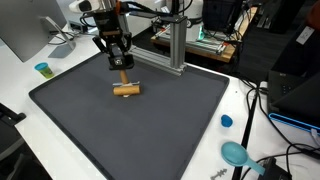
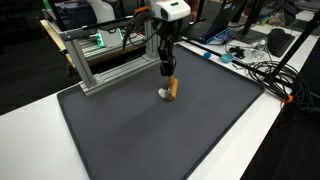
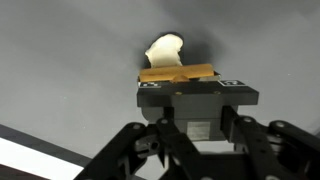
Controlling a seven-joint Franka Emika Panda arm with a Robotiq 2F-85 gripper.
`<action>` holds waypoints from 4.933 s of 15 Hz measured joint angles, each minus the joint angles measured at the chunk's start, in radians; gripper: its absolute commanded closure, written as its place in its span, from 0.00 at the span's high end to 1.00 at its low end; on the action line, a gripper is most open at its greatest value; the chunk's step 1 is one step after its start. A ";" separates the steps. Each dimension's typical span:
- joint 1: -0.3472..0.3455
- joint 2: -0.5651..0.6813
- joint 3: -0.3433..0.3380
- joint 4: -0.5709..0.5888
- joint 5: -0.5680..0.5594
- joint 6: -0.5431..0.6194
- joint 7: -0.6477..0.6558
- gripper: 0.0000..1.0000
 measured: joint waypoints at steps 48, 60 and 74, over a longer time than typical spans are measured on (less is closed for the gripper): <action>0.010 0.017 -0.042 0.062 -0.073 -0.137 0.267 0.23; 0.010 0.080 -0.053 0.161 -0.091 -0.314 0.378 0.23; -0.019 -0.168 -0.069 0.136 -0.011 -0.276 0.288 0.23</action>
